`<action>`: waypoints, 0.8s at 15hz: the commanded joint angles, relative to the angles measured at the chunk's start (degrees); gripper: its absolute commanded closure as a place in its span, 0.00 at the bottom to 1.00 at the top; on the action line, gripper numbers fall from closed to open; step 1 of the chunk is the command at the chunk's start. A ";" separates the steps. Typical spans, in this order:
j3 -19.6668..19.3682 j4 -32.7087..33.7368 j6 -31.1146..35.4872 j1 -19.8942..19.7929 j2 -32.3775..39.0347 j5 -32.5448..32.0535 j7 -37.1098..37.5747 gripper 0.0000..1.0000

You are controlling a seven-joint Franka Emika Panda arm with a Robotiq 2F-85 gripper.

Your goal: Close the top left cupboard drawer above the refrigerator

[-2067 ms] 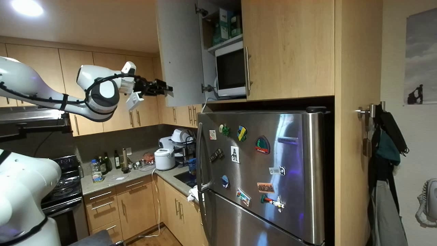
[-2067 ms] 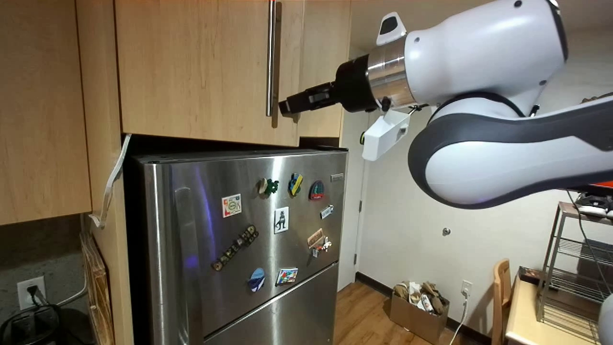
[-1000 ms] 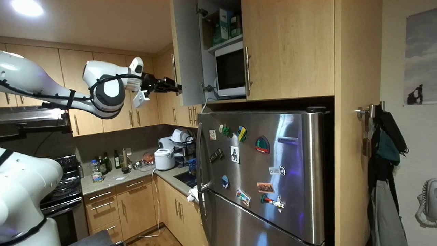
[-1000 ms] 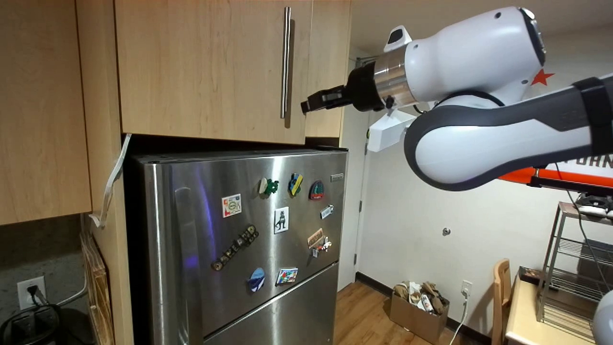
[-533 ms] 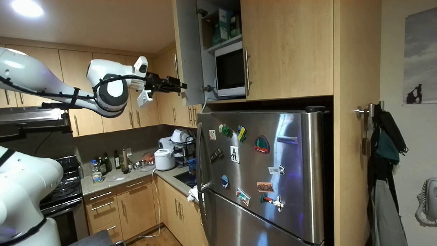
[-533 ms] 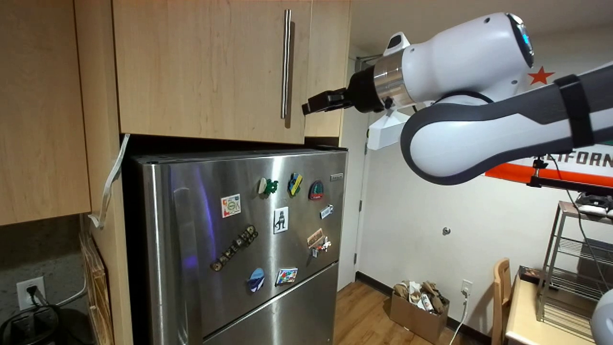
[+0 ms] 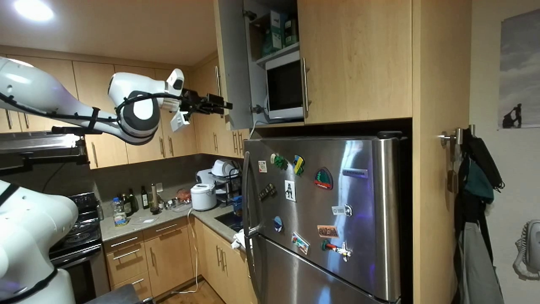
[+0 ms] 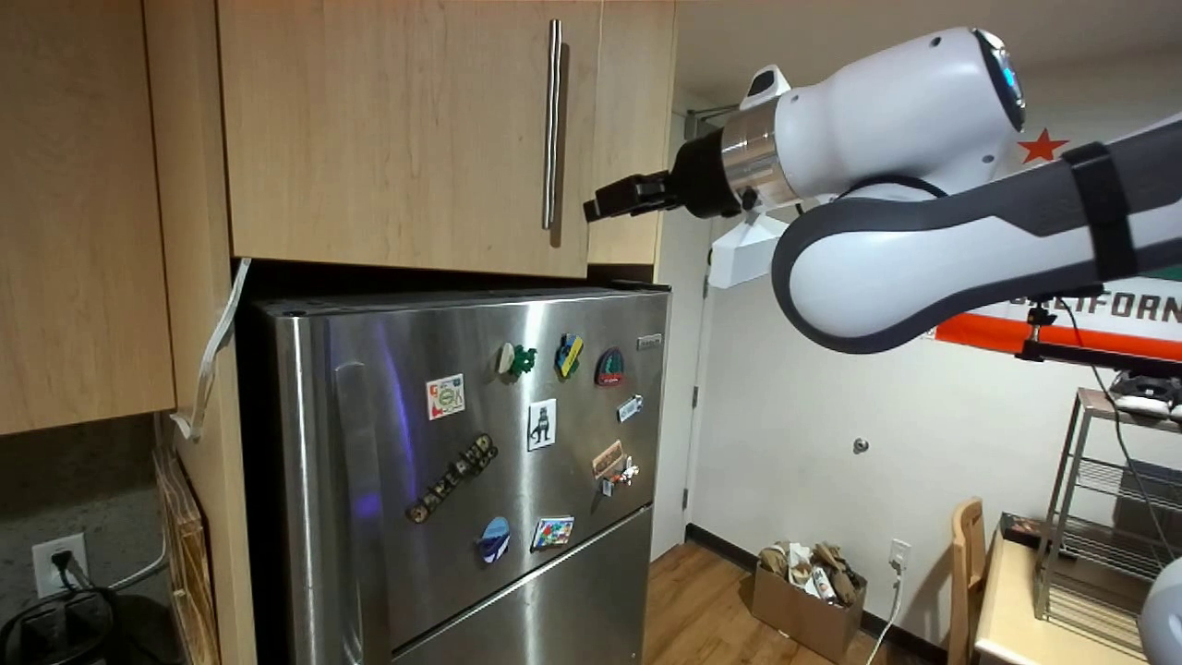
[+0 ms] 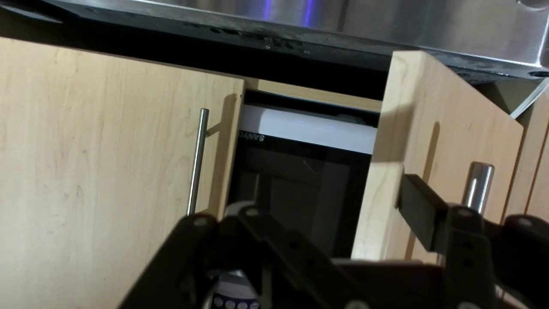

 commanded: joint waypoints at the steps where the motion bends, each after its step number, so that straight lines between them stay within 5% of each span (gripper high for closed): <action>1: -0.57 1.06 1.11 -0.03 1.43 0.43 0.46 0.15; 4: -0.70 1.12 1.07 -0.08 1.48 0.48 0.52 0.00; 12: -0.96 0.08 -0.03 0.43 0.56 -0.02 -0.09 0.00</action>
